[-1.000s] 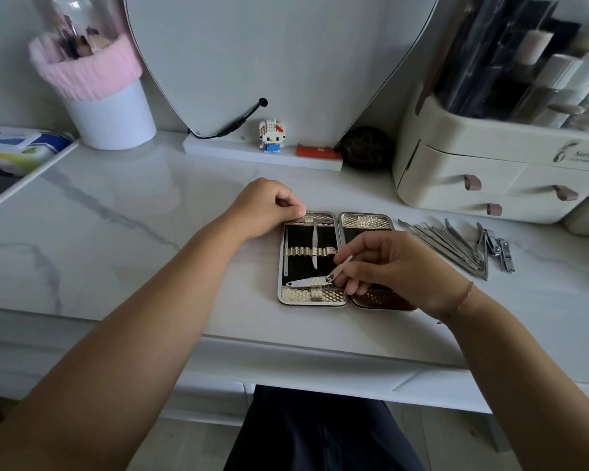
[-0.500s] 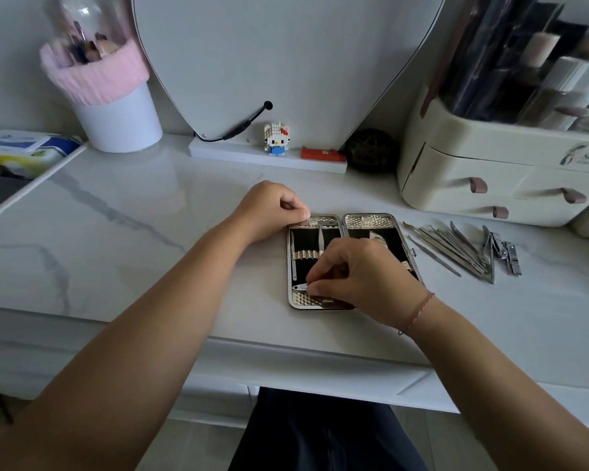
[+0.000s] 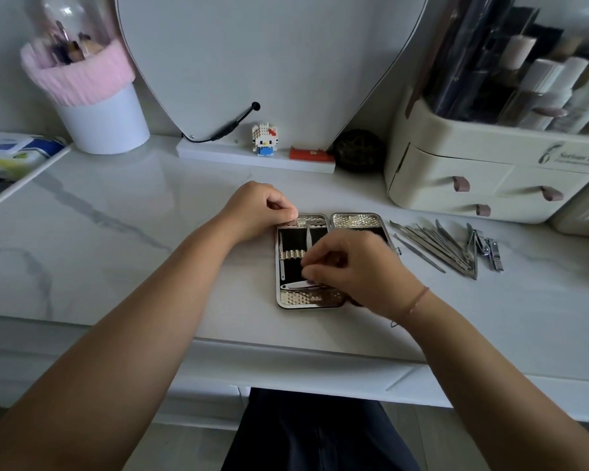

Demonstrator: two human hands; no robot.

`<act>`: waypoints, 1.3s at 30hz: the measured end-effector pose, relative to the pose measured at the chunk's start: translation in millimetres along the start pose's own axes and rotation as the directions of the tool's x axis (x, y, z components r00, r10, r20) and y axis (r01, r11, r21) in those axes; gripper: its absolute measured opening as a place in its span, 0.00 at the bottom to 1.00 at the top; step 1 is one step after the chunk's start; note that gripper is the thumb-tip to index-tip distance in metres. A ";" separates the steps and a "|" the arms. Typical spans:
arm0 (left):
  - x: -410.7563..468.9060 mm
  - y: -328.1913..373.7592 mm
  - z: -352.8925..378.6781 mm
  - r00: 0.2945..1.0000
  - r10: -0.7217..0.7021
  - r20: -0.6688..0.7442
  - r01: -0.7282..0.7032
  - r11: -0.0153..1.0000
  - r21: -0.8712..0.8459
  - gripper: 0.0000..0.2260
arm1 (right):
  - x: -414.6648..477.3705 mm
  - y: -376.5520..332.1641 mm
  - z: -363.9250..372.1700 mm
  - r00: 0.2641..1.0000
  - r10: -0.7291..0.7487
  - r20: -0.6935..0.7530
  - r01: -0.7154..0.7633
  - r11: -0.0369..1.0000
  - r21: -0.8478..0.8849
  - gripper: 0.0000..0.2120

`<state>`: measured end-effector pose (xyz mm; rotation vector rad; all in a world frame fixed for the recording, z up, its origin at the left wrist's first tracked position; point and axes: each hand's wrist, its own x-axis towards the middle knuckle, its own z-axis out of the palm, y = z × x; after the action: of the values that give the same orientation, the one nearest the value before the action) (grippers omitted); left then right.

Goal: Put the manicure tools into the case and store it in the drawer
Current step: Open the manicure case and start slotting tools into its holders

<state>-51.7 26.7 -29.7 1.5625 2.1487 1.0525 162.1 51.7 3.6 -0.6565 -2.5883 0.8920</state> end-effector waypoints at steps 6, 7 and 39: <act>0.6 -2.2 0.1 1.000 -0.018 -0.006 0.017 0.998 -0.052 0.05 | -10.6 68.4 -60.0 0.893 0.267 -0.363 -0.287 0.958 0.000 0.02; 0.5 -2.0 0.2 1.000 -0.019 -0.007 0.019 0.998 -0.054 0.05 | -12.8 79.2 -65.5 0.873 0.310 -0.377 -0.343 0.939 -0.021 0.02; -2.2 1.1 0.1 0.998 -0.056 -0.010 0.054 0.994 -0.097 0.04 | -14.3 84.5 -71.3 0.897 0.388 -0.211 -0.433 0.866 -0.248 0.04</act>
<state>-50.1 24.9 -29.4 1.4489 2.1028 1.1341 232.0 138.5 0.8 -1.3479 -2.4976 0.5401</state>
